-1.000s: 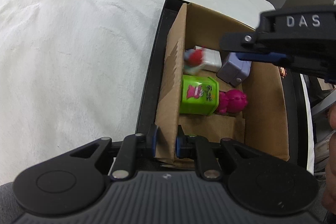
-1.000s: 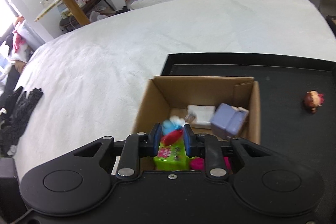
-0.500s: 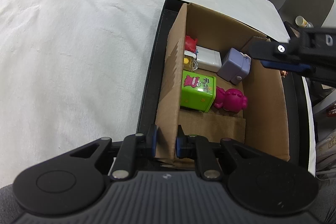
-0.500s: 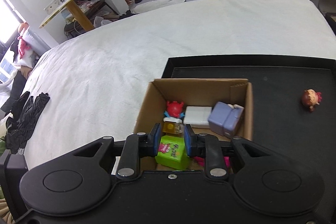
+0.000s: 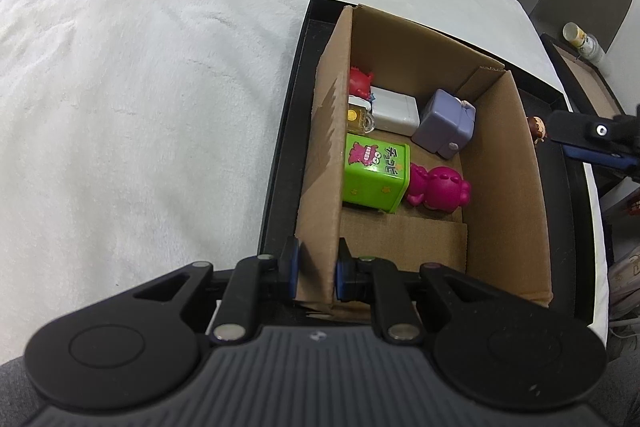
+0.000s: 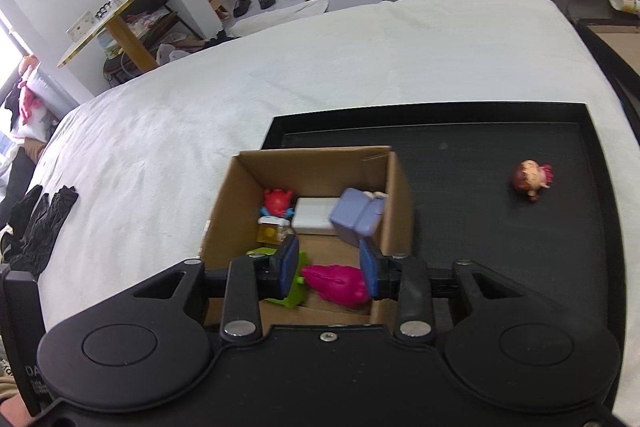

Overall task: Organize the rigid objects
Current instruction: 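Lift the open right gripper out of the box toward the doll, then lower the right gripper onto the doll and close on it, then carry the doll into the cardboard box and release it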

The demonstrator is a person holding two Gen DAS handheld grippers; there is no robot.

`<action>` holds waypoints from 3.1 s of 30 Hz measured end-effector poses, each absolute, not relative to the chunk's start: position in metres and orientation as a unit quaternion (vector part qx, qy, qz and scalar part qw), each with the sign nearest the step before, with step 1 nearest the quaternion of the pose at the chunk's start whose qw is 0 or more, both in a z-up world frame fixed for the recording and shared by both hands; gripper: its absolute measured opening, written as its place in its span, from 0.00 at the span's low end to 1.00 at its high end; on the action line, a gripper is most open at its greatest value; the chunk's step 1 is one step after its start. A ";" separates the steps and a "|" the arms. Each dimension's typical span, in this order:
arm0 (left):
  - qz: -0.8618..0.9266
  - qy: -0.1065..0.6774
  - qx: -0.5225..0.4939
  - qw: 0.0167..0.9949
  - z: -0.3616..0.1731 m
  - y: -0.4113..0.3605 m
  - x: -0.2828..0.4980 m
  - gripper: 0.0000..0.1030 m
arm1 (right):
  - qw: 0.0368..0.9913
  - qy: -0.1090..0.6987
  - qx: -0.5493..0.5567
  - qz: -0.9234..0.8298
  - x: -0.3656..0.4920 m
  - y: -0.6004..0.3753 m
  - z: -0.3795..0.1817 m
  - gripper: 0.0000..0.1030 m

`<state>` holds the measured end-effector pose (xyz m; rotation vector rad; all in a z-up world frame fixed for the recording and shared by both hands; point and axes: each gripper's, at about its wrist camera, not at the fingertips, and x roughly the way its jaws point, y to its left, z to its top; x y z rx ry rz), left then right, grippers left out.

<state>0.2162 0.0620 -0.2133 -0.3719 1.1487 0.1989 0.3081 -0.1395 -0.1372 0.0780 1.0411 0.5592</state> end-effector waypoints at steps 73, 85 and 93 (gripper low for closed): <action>0.150 0.559 -0.172 0.797 -0.217 0.051 0.230 0.13 | 0.867 0.478 0.038 0.140 0.425 -0.229 -0.250 0.79; 0.145 0.563 -0.168 0.796 -0.218 0.052 0.231 0.13 | 0.881 0.455 0.004 0.131 0.422 -0.222 -0.252 0.41; 0.145 0.562 -0.155 0.799 -0.217 0.047 0.232 0.13 | 0.871 0.467 0.017 0.149 0.410 -0.224 -0.243 0.41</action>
